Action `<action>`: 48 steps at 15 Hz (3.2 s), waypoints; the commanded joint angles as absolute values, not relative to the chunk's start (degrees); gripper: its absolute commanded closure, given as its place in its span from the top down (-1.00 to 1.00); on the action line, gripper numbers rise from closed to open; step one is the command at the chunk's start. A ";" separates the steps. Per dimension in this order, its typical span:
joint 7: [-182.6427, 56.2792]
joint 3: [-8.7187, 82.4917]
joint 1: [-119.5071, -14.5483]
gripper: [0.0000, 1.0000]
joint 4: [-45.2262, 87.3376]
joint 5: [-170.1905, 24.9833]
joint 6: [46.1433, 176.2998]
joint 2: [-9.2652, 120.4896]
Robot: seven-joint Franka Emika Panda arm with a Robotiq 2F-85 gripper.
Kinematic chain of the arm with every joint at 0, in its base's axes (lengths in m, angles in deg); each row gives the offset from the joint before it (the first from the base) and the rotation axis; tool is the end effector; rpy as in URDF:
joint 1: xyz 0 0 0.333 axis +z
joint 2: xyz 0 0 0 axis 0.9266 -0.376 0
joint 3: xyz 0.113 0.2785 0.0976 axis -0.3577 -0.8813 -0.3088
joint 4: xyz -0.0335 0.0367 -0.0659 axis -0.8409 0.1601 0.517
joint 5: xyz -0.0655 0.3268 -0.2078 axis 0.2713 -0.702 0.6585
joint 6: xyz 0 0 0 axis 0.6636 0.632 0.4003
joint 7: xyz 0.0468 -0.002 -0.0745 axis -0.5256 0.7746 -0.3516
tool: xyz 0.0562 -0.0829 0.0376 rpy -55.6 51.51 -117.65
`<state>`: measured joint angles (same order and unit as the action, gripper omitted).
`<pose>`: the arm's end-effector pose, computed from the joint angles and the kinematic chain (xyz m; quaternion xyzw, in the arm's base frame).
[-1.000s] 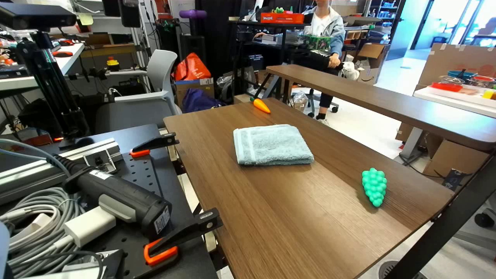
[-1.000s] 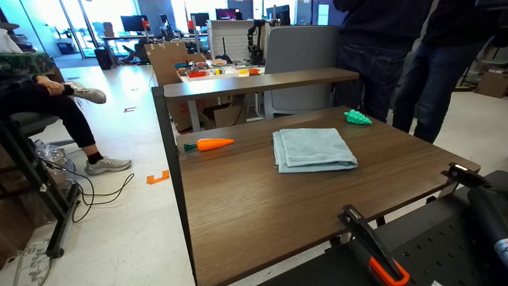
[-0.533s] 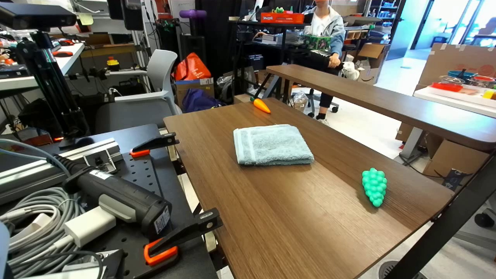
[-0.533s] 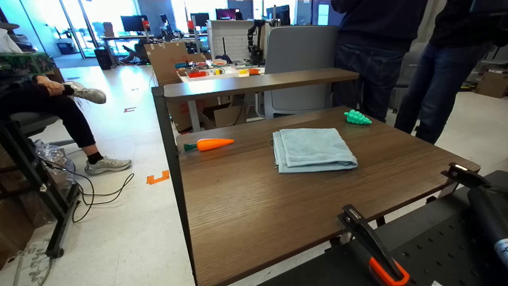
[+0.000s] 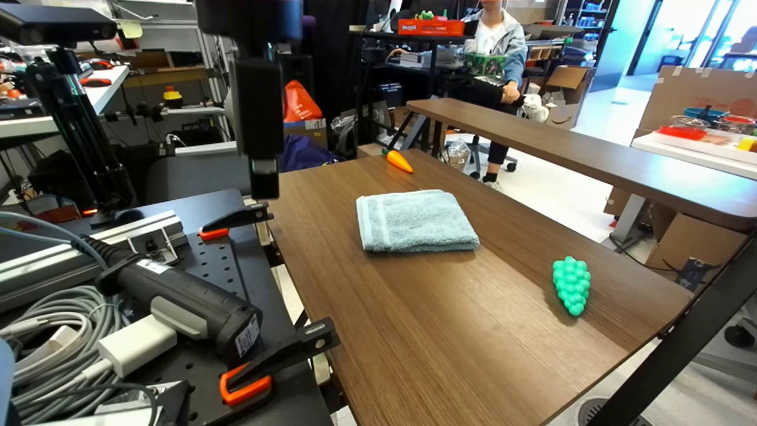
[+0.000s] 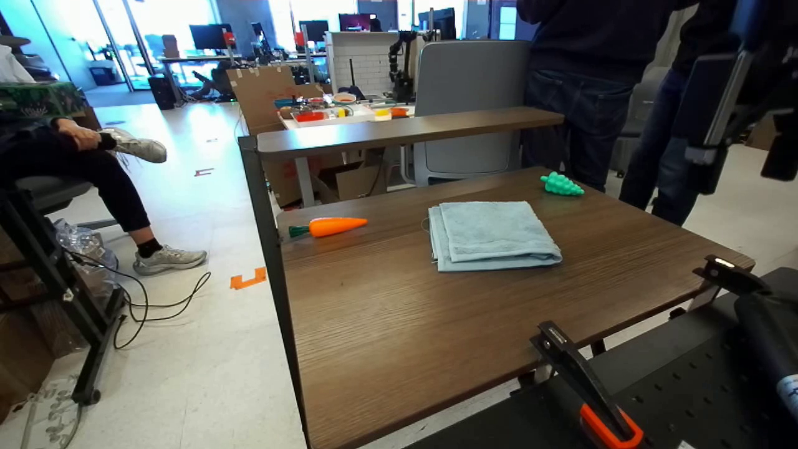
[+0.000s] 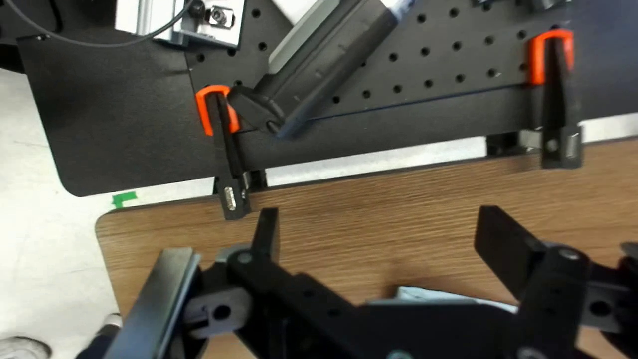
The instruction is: Wipe the cloth on the table
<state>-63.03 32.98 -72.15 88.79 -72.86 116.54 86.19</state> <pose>0.3605 -0.0271 0.2714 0.9968 -0.0574 -0.0535 0.0139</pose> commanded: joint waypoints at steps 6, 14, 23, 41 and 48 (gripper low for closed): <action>-70.92 34.46 -74.67 1.00 88.18 -68.48 126.20 74.75; -75.46 35.67 -75.26 1.00 80.62 -68.00 128.43 66.75; -70.42 37.61 -74.62 1.00 66.50 -81.30 126.88 53.64; -69.79 35.72 -73.92 1.00 40.92 -83.09 118.29 35.68; -70.13 36.30 -72.77 1.00 40.39 -82.57 118.26 36.09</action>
<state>-70.52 35.66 -73.38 40.58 -81.98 118.48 36.16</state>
